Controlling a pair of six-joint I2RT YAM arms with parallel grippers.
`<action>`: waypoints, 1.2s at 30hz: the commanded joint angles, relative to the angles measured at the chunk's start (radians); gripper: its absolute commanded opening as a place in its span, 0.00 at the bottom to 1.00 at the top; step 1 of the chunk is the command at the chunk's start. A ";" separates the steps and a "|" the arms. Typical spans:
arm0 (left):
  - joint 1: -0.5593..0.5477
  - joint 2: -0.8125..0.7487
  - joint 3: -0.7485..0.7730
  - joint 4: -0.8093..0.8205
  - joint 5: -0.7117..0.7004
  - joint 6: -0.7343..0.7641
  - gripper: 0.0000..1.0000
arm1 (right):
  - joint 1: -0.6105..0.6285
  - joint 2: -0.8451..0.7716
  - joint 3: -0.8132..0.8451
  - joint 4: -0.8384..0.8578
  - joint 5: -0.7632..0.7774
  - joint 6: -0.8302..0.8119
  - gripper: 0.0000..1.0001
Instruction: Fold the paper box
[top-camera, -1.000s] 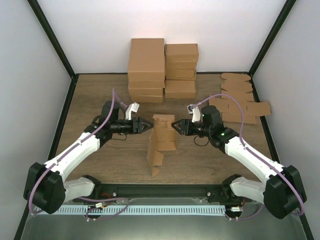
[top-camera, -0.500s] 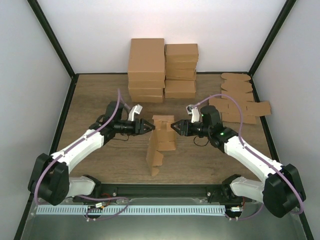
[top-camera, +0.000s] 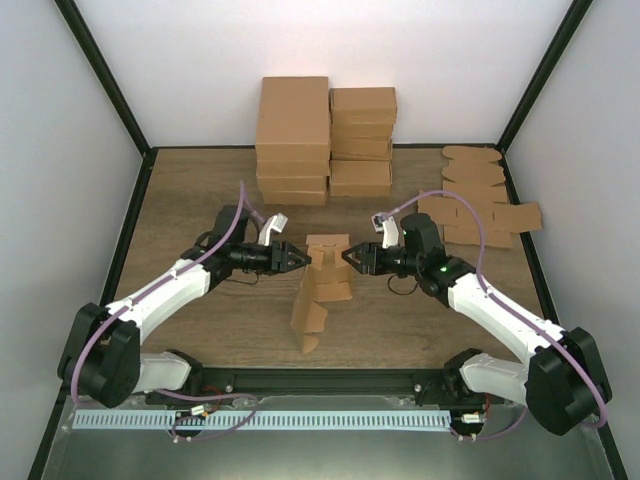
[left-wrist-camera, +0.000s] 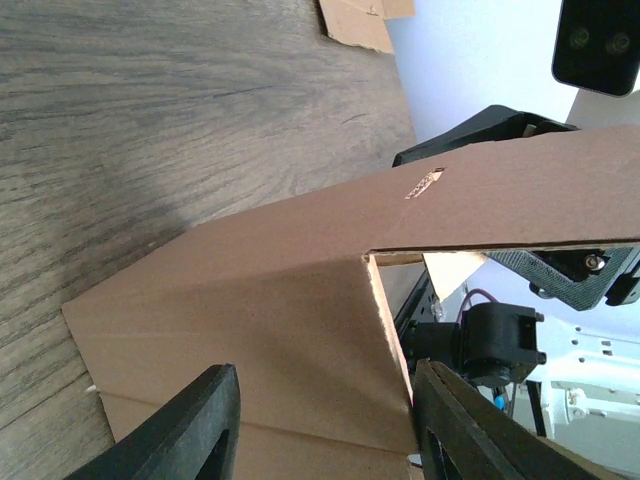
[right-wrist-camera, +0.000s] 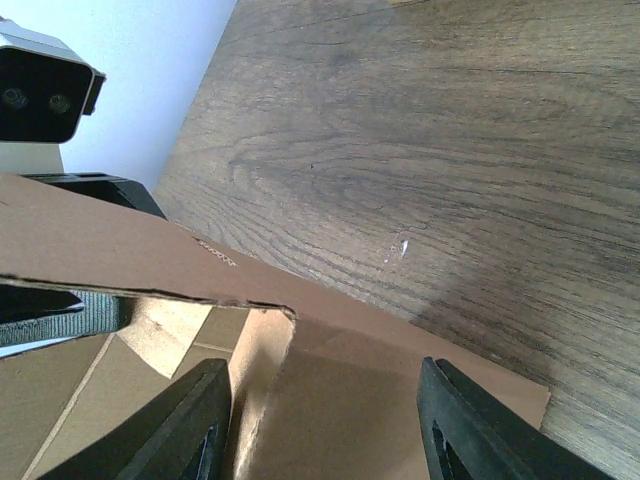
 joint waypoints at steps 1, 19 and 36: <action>-0.001 0.006 -0.005 -0.014 -0.011 0.029 0.50 | -0.007 -0.016 0.018 -0.019 0.000 -0.026 0.54; -0.002 -0.013 0.041 -0.050 -0.013 0.027 0.50 | -0.007 -0.156 0.109 -0.157 0.125 -0.058 0.55; -0.001 -0.017 0.062 -0.062 -0.009 0.030 0.51 | -0.002 0.041 0.537 -0.372 0.133 -0.280 0.58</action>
